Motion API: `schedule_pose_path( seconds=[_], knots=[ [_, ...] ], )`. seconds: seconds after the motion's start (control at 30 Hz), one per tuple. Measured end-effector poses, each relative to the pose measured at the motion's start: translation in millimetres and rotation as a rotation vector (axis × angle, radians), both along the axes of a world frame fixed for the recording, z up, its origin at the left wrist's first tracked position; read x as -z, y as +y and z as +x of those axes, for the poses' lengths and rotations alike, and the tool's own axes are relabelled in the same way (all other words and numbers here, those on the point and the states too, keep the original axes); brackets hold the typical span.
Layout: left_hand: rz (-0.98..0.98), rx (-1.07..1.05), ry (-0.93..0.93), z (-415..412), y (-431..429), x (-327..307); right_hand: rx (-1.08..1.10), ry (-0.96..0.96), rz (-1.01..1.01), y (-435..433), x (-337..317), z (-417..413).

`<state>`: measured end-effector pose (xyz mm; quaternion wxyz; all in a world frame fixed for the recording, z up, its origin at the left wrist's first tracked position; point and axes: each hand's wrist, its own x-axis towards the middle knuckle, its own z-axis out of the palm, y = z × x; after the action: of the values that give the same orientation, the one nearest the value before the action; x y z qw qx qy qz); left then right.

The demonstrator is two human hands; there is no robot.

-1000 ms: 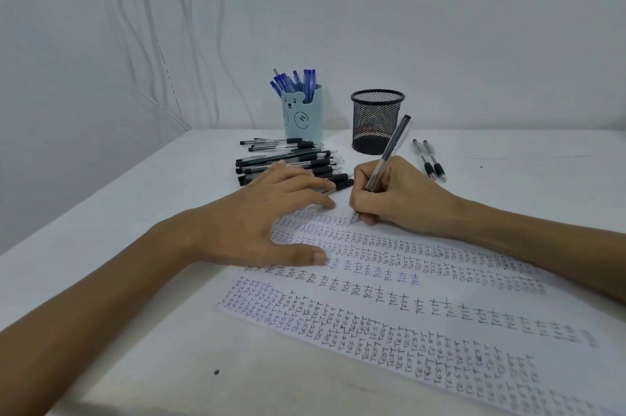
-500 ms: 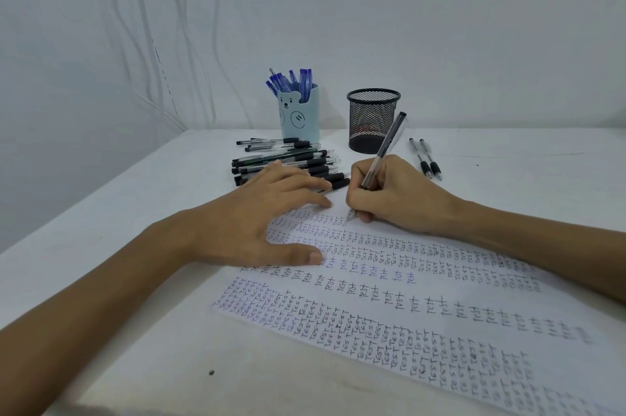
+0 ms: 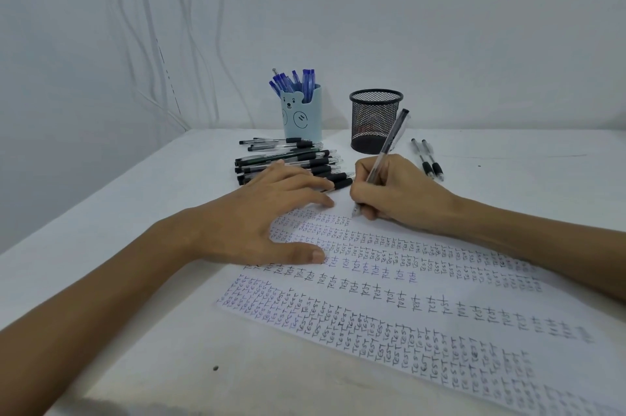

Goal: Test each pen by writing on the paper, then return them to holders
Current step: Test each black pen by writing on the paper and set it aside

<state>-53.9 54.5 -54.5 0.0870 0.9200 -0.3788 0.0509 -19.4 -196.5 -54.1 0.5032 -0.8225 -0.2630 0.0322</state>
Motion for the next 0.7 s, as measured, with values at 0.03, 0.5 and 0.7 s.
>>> schedule_pose_path(
  seconds=[0.03,0.5,0.7],
  knots=[
    [-0.004,-0.002,0.003,-0.5,0.0,-0.3,0.016,0.059,0.068,-0.1,-0.6,1.2],
    [-0.022,-0.019,0.024,-3.1,0.3,-1.6,0.108,0.413,0.594,-2.5,-8.2,6.4],
    [-0.023,-0.023,0.039,-3.0,0.3,-2.0,0.145,0.392,0.618,-7.0,-9.3,4.7]
  ],
)
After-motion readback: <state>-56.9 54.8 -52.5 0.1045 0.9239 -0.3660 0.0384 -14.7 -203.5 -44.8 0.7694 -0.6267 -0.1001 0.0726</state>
